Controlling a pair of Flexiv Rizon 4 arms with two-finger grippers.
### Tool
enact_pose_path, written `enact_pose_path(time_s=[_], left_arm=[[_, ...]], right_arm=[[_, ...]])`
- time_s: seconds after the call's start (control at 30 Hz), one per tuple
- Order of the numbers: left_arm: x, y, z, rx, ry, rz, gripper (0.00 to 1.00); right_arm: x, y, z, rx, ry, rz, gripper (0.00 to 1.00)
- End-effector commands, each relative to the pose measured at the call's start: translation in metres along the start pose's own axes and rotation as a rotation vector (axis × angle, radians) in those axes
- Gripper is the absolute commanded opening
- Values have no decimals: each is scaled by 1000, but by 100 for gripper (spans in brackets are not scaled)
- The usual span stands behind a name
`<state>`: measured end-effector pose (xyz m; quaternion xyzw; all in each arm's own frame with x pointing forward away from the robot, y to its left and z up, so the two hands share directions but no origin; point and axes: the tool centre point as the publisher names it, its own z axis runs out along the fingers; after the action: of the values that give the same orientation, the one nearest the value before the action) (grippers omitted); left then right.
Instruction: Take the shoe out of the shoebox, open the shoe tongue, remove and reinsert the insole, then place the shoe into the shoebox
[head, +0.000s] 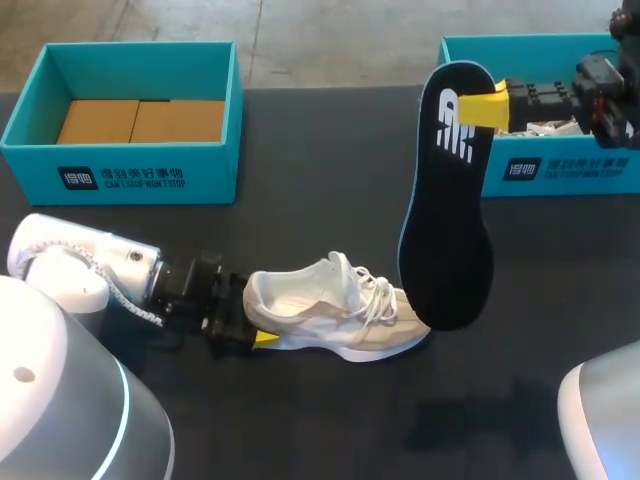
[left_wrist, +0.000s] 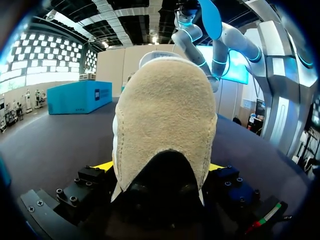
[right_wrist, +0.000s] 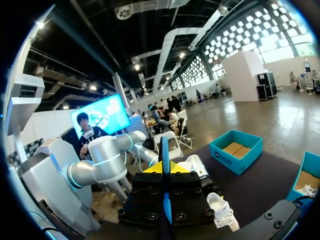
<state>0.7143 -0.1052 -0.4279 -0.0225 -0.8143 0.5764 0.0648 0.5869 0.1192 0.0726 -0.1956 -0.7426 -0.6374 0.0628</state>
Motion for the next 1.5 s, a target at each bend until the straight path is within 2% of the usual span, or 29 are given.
enact_pose_path(time_s=[0.03, 0.3, 0.6, 0.97, 1.5], left_arm=[[-3, 4, -6, -9, -4, -6, 100], [-6, 3, -11, -34, -13, 6, 100], [-13, -5, -7, -131, -33, 9, 100], [-13, -4, -4, -186, 36, 16, 100], [-4, -13, -15, -174, 65, 42, 100]], right_arm=[[-2, 4, 3, 6, 2, 2, 0], [-2, 4, 3, 6, 2, 2, 0], [-2, 4, 3, 6, 2, 2, 0], [-2, 4, 3, 6, 2, 2, 0], [-2, 4, 3, 6, 2, 2, 0]])
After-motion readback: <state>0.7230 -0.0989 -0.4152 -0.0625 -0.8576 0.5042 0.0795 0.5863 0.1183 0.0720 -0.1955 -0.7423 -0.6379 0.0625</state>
